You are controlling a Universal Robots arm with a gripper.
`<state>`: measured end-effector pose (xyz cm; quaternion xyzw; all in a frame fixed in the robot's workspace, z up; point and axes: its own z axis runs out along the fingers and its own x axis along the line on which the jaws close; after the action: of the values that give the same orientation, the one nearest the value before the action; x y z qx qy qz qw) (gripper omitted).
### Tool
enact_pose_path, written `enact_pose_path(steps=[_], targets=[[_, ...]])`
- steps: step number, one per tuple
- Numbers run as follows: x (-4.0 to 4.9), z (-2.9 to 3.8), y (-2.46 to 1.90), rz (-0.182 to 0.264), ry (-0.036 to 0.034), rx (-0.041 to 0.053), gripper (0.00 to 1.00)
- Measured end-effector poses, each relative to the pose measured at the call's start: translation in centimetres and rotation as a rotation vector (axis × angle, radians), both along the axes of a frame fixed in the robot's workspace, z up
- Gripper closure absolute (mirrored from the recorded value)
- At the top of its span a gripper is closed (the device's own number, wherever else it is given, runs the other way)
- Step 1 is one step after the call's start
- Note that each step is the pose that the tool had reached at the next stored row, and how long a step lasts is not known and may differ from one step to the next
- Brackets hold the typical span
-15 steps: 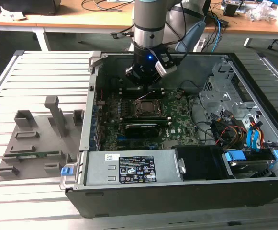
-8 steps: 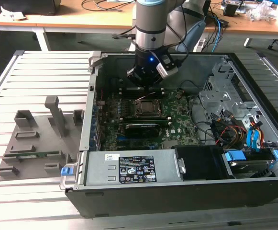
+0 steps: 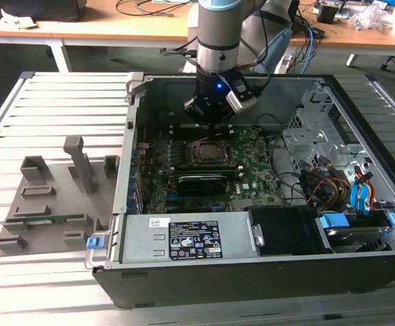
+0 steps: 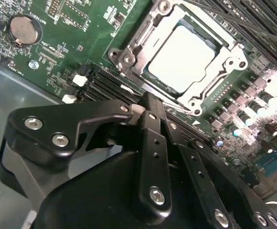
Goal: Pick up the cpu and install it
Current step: 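Install the first cpu locking lever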
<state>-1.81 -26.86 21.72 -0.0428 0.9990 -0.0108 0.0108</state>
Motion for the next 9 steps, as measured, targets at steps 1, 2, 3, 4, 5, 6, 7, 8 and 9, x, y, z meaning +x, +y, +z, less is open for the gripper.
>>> enact_pose_path(steps=[1, 2, 3, 4, 5, 6, 7, 8, 9], targets=[[0.23, -0.11, 0.00, 0.000, 0.0002, 0.0000, 0.89], [0.41, -0.19, 0.00, 0.000, 0.0005, 0.0000, 0.89], [0.55, -0.27, 0.00, 0.000, 0.0006, 0.0000, 0.89], [0.63, -0.33, 0.00, 0.000, 0.0007, 0.0000, 0.89], [0.67, -0.37, 0.00, 0.000, 0.0008, -0.0002, 0.89], [0.75, -0.45, 0.00, 0.000, 0.0008, -0.0003, 0.89], [0.80, -0.54, 0.00, 0.000, 0.0008, -0.0004, 0.89], [0.86, -0.66, 0.00, 0.000, 0.0009, -0.0005, 0.89], [0.87, -0.73, 0.00, 0.000, 0.0008, -0.0006, 0.89]])
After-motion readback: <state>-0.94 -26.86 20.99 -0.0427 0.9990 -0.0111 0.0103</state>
